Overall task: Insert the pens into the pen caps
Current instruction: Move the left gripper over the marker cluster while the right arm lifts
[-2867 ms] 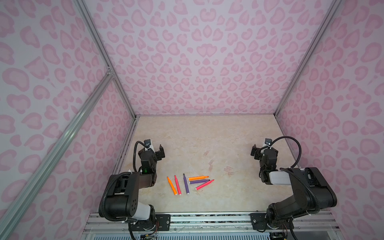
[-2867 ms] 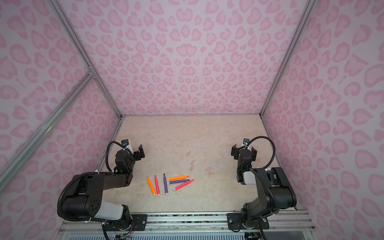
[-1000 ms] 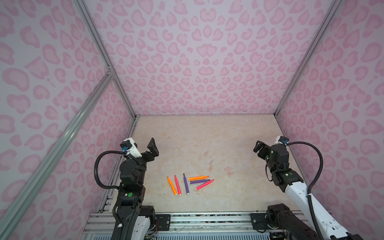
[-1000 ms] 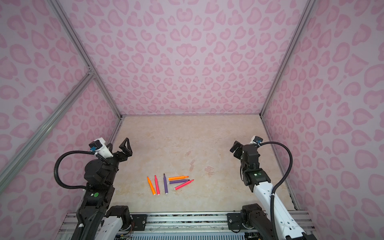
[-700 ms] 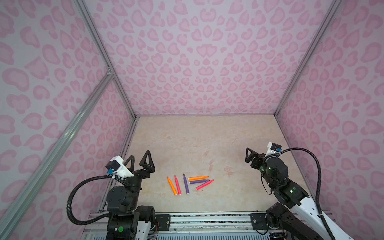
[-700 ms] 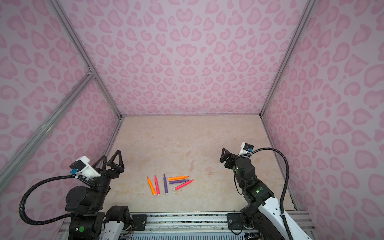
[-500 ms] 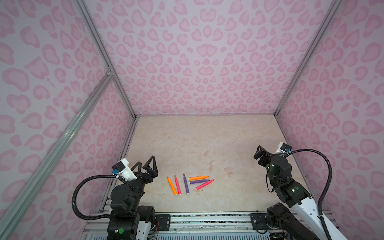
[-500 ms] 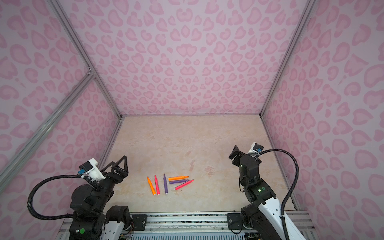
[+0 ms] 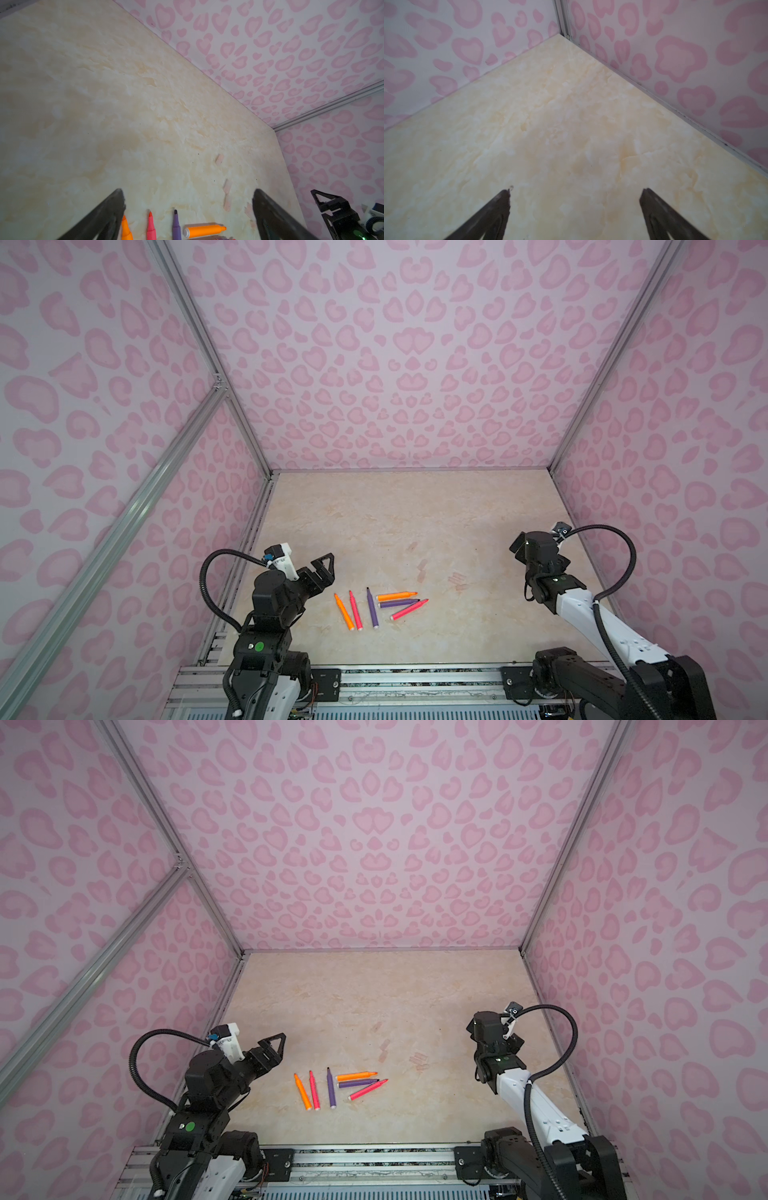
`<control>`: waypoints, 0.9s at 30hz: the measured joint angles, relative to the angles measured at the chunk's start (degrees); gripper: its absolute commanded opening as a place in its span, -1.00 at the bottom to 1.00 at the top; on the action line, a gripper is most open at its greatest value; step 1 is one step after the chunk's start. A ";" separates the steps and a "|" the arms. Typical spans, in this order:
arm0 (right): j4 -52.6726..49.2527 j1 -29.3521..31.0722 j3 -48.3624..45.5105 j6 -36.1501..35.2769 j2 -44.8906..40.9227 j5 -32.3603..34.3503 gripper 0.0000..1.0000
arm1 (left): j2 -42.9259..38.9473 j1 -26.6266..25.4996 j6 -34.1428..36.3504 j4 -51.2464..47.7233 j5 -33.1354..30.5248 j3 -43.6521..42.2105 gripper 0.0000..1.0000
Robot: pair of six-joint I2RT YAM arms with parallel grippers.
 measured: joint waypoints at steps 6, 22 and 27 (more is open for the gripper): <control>3.56 2.86 -1.51 -0.72 -1.31 0.39 0.97 | 4.87 -6.71 0.15 4.94 3.30 -0.63 0.93; 7.43 7.45 -2.19 -3.23 -0.96 4.74 0.88 | 24.96 -56.94 3.80 3.15 -22.88 3.50 0.72; 7.37 8.70 -0.42 -3.69 1.40 5.64 0.84 | 33.79 -64.54 2.25 2.27 -29.38 4.70 0.53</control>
